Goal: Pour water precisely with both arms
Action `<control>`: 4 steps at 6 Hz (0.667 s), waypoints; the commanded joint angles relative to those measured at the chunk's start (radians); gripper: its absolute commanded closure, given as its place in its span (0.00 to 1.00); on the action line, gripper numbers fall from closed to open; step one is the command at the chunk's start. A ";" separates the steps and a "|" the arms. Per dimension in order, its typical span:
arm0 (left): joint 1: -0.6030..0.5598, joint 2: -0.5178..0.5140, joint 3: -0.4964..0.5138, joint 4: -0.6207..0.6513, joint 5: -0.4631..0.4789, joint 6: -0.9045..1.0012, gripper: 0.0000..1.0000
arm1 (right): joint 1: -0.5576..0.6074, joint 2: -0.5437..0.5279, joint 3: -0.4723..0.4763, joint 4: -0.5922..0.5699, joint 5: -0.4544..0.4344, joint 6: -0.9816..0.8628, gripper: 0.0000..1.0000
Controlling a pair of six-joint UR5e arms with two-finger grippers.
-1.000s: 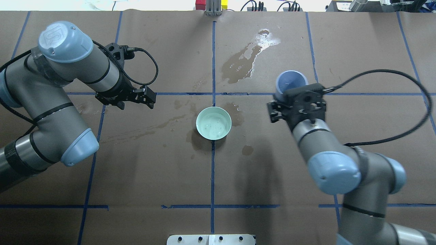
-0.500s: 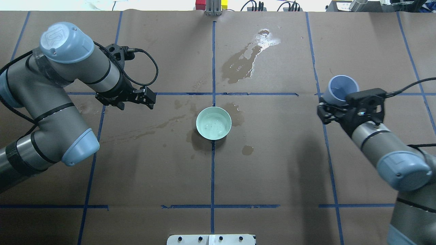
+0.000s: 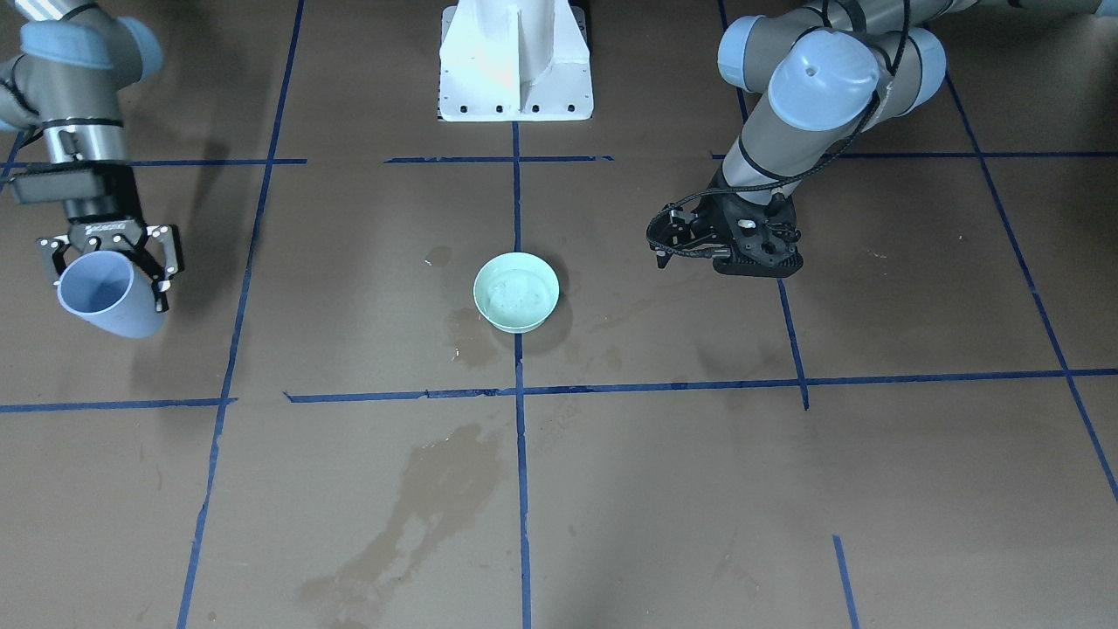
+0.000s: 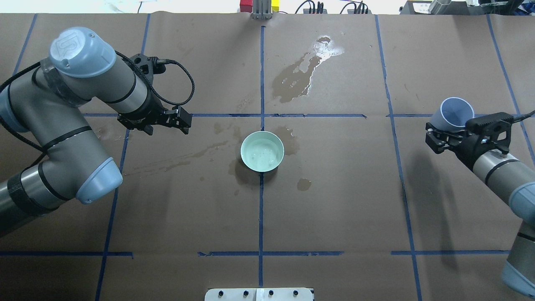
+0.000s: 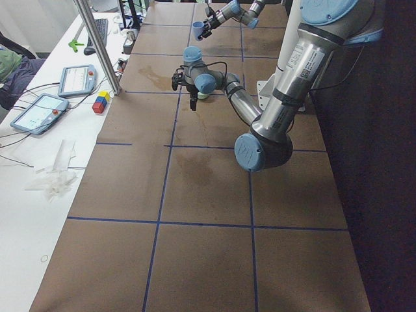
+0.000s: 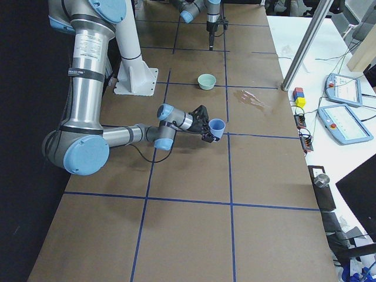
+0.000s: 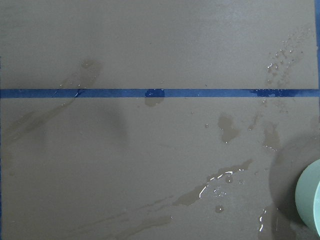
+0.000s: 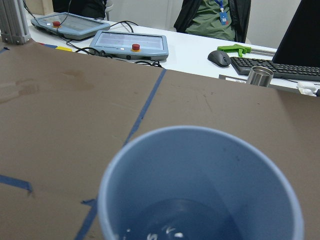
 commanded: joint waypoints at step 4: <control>0.006 -0.003 0.002 0.002 0.001 -0.001 0.00 | 0.012 0.010 -0.189 0.143 0.014 0.002 0.97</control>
